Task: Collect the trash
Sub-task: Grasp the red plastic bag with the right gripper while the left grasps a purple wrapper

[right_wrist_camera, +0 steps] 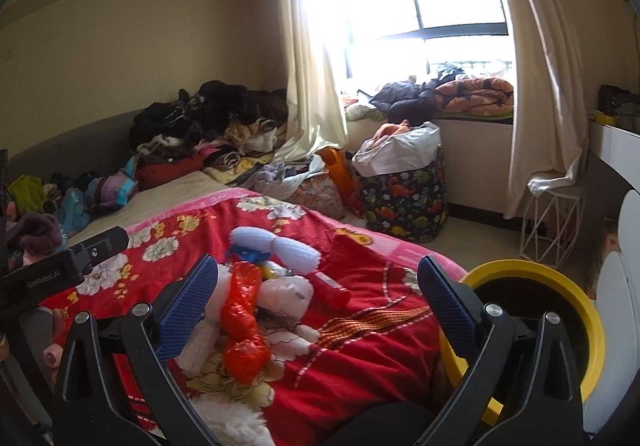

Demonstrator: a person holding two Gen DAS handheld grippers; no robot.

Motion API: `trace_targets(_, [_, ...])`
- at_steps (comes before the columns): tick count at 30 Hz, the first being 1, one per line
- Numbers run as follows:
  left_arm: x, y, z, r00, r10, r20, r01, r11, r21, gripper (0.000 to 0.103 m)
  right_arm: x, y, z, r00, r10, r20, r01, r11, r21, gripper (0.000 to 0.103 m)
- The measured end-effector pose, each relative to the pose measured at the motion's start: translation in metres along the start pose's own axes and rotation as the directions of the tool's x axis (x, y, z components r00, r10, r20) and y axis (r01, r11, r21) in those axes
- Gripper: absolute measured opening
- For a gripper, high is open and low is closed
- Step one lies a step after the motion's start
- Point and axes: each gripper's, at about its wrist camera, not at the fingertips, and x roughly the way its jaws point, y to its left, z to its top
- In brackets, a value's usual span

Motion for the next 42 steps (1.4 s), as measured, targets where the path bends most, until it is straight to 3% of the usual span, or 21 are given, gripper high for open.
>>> trace_targets(13, [0.018,0.054,0.000,0.996,0.084,-0.033,-0.086,0.994,-0.065,0.092,0.056,0.036,-0.002,0.976,0.141,-0.166,-0.147,0.989,-0.021,0.097])
trace_targets(19, [0.038,0.077,-0.008,0.994,0.030,-0.103,-0.040,0.994,-0.097,0.092,0.087,0.043,-0.008,0.951,0.165,-0.262,-0.179,0.983,-0.031,0.097])
trace_targets(23, [0.052,0.082,-0.018,0.987,-0.034,-0.155,0.018,0.995,-0.103,0.092,0.108,0.044,-0.019,0.918,0.183,-0.351,-0.200,0.980,-0.011,0.097])
trace_targets(26, [0.063,0.081,-0.026,0.979,-0.062,-0.196,0.043,0.994,-0.098,0.092,0.122,0.042,-0.030,0.888,0.199,-0.415,-0.212,0.977,0.017,0.082])
trace_targets(31, [0.078,0.078,-0.035,0.963,-0.113,-0.243,0.089,0.990,-0.109,0.091,0.134,0.043,-0.041,0.859,0.215,-0.465,-0.230,0.973,0.025,0.074])
trace_targets(40, [0.090,0.052,-0.037,0.944,-0.179,-0.277,0.170,0.984,-0.055,0.058,0.144,0.037,-0.057,0.822,0.259,-0.508,-0.260,0.963,0.071,0.049])
trace_targets(42, [0.093,0.048,-0.037,0.940,-0.189,-0.284,0.182,0.982,-0.051,0.049,0.145,0.037,-0.057,0.817,0.265,-0.512,-0.270,0.961,0.067,0.036])
